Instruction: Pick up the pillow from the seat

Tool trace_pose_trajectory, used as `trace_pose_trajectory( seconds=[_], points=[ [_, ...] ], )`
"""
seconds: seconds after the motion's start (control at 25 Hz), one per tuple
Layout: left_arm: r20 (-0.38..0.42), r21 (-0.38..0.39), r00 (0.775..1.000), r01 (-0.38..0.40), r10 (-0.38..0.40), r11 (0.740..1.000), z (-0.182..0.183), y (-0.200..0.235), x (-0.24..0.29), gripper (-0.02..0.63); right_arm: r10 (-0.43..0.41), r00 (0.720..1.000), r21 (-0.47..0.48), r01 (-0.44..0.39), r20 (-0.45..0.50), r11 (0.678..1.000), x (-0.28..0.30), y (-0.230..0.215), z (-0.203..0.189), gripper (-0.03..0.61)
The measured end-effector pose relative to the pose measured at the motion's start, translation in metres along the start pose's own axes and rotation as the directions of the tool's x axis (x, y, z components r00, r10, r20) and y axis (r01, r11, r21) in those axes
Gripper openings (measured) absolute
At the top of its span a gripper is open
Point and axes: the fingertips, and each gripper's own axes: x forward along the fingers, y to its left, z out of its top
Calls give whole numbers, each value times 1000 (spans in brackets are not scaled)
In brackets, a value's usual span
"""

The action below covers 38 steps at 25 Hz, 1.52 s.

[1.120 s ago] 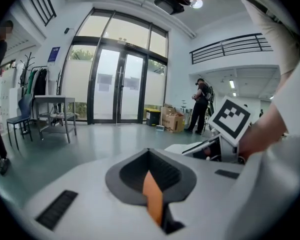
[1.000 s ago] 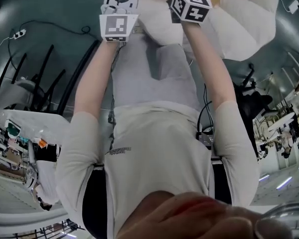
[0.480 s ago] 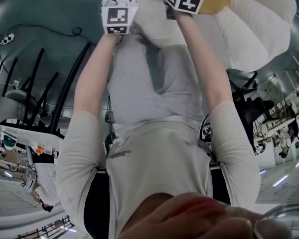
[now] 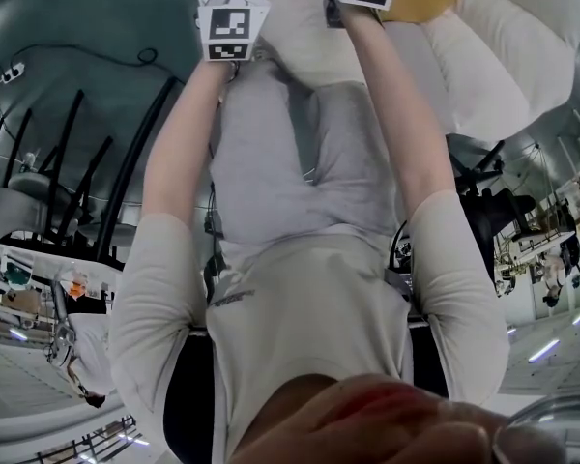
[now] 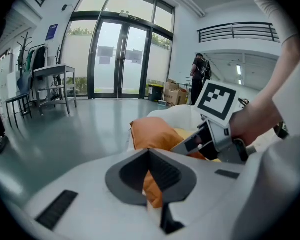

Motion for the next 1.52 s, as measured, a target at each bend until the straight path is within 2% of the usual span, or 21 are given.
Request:
trace_pose_trajectory(
  seconds=[0.24, 0.4, 0.56, 0.76, 0.96, 1.24, 1.36, 1.52],
  points=[
    [16, 35, 1000, 8, -8, 999, 32, -2, -22, 9, -10, 1000, -52, 11, 1, 999, -35, 4, 21, 115],
    [48, 51, 999, 5, -8, 999, 74, -1, -47, 9, -5, 999, -46, 7, 41, 999, -79, 14, 39, 100],
    [83, 55, 997, -8, 4, 998, 130, 1, -83, 9, 4, 994, -131, 10, 107, 991, -142, 37, 76, 103],
    [143, 49, 990, -7, 0, 999, 214, -11, -135, 9, 38, 979, -192, 1, 202, 981, -247, 69, 137, 109],
    [215, 105, 977, -8, -15, 994, 307, -28, -194, 9, 55, 939, -239, 29, 339, 971, -365, 98, 203, 112],
    [321, 210, 941, 39, -106, 977, 438, -71, -269, 9, 62, 866, -273, 88, 497, 958, -534, 121, 282, 115],
    [377, 234, 917, 41, -130, 971, 493, -90, -307, 9, 64, 837, -300, 122, 543, 946, -605, 127, 304, 120],
    [461, 268, 873, 36, -161, 963, 560, -107, -359, 9, 76, 790, -321, 157, 608, 934, -690, 139, 325, 123]
  ],
)
